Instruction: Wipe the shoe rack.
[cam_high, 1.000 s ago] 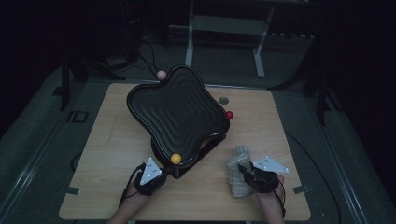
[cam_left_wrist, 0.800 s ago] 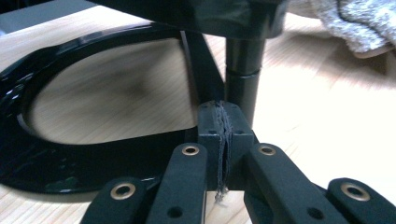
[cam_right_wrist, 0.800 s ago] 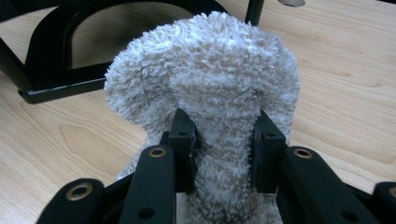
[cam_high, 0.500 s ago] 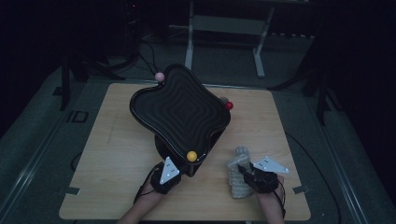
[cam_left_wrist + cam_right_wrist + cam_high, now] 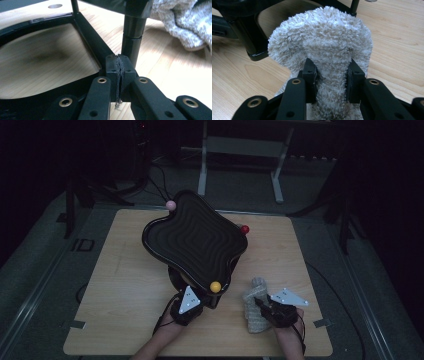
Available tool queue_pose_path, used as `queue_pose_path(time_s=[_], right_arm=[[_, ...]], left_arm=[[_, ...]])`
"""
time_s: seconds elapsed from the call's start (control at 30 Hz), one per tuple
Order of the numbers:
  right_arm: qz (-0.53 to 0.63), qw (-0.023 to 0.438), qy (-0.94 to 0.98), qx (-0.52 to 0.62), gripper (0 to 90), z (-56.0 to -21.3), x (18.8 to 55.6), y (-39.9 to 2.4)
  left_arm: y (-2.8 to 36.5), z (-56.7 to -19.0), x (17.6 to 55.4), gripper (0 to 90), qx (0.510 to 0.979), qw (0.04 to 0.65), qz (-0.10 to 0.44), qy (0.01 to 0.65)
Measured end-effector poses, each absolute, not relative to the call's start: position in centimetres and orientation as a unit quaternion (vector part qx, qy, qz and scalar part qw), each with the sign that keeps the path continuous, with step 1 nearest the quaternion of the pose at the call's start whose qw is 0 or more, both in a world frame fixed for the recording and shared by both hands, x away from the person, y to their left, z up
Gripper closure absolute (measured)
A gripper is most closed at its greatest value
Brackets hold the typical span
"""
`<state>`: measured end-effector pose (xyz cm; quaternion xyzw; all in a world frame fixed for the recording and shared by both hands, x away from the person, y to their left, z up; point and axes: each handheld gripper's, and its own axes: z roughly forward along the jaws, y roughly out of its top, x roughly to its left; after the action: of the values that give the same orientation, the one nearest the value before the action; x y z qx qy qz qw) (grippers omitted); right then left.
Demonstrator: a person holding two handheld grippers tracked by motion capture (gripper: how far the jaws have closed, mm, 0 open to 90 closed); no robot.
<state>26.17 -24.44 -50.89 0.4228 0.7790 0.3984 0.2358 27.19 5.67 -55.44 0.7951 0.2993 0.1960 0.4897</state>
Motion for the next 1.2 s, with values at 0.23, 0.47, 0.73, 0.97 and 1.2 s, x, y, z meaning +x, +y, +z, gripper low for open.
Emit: queue_pose_path(time_s=[0.23,0.47,0.73,0.97,1.2], right_arm=[[0.398,0.237,0.778,0.424,67.6,-50.9,26.1,-24.5],[0.402,0.238,0.776,0.424,67.6,-50.7,26.0,-24.8],[0.41,0.237,0.783,0.403,67.6,-49.7,24.9,-24.3],[0.423,0.231,0.786,0.388,67.6,-49.0,23.6,-23.6],[0.436,0.226,0.786,0.375,67.6,-48.1,22.5,-22.6]], left_arm=[[4.0,-55.2,27.9,87.4,0.797,0.494,0.196,0.287],[7.5,-54.7,28.0,82.9,0.776,0.51,0.202,0.312],[13.7,-54.3,29.4,58.8,0.75,0.514,0.212,0.36],[18.0,-54.0,34.0,51.3,0.711,0.51,0.259,0.41],[19.3,-54.0,38.2,45.6,0.691,0.511,0.267,0.436]])
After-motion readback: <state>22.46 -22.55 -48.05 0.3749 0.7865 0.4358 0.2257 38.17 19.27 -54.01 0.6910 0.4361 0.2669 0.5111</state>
